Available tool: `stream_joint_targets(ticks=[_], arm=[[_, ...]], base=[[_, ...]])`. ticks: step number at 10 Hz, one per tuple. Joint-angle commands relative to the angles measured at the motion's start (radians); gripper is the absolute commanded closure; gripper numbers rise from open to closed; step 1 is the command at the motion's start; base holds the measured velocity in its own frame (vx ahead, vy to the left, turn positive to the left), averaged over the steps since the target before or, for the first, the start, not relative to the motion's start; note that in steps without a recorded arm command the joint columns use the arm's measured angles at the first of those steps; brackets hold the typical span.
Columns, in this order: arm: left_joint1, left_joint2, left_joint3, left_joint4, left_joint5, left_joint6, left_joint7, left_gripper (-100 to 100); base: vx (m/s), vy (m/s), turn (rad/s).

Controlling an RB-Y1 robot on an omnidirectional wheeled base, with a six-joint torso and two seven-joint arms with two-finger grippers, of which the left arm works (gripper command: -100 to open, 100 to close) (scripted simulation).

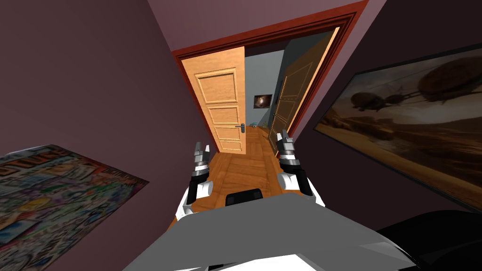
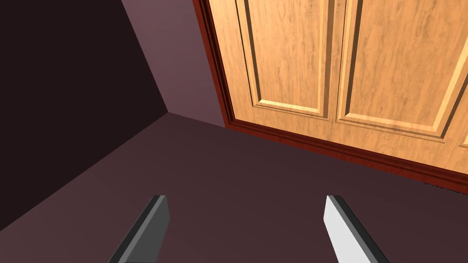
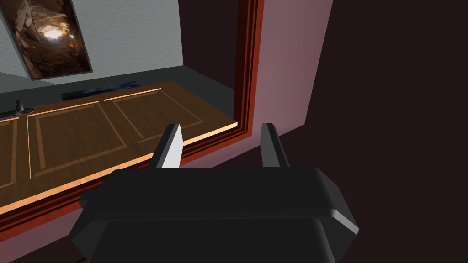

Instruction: Push the door open

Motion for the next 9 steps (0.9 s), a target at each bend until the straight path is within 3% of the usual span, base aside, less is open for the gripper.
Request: stream_joint_targets(ticks=[1,2,3,6,7,9], arm=[[-0.027,0.002,-0.002,0.048,0.000,-0.001,0.001,-100],[-0.046,0.003,-0.003,0.072,-0.001,0.001,0.001,-100],[-0.046,0.003,-0.003,0.078,-0.001,0.001,0.001,-100],[-0.102,0.007,-0.007,0.164,-0.002,0.008,0.002,-100],[-0.102,0.007,-0.007,0.169,-0.002,0.008,0.002,-100],[-0.142,0.007,-0.010,0.230,-0.003,0.013,0.002,-100]], base=[[0.082,-0.023,-0.011],[0.102,-0.041,-0.011],[0.063,-0.025,0.000],[0.068,-0.019,-0.010],[0.066,-0.015,-0.001],[0.073,-0.022,-0.010]])
